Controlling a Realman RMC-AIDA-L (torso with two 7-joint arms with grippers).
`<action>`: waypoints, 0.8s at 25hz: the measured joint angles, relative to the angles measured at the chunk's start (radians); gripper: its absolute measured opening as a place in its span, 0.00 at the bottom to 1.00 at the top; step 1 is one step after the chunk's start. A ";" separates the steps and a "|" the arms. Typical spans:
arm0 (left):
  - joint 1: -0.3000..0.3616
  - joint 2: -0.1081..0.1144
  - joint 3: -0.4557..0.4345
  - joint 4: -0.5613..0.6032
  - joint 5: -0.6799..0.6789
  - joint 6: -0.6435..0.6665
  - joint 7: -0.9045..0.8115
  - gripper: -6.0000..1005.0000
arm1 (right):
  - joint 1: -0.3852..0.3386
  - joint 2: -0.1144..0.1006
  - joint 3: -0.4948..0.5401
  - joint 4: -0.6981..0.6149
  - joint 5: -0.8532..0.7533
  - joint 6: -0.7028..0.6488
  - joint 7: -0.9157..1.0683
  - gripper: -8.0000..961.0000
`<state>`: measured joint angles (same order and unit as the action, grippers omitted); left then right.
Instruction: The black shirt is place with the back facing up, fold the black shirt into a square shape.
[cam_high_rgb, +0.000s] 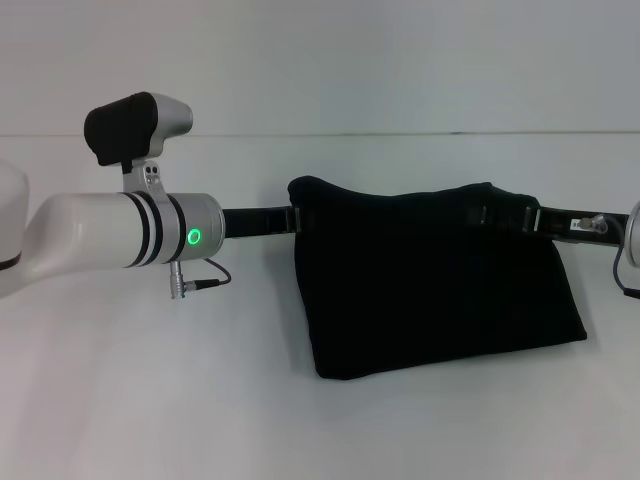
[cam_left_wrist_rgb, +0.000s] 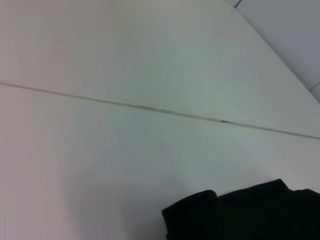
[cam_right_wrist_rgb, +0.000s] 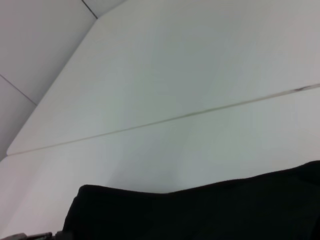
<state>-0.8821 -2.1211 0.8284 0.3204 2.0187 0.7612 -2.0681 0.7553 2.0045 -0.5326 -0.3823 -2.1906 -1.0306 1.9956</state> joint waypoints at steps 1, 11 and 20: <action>0.000 0.001 0.000 0.000 0.000 0.000 0.001 0.05 | -0.001 0.002 0.000 0.003 0.010 0.005 -0.009 0.76; 0.005 0.005 0.000 0.000 0.000 -0.002 0.002 0.05 | -0.008 0.010 0.001 0.060 0.095 0.074 -0.079 0.74; 0.006 0.008 0.000 0.000 0.000 -0.002 0.002 0.06 | -0.019 0.001 0.003 0.060 0.097 0.071 -0.069 0.73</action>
<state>-0.8758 -2.1133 0.8284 0.3206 2.0186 0.7592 -2.0662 0.7367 2.0054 -0.5301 -0.3221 -2.0939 -0.9595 1.9271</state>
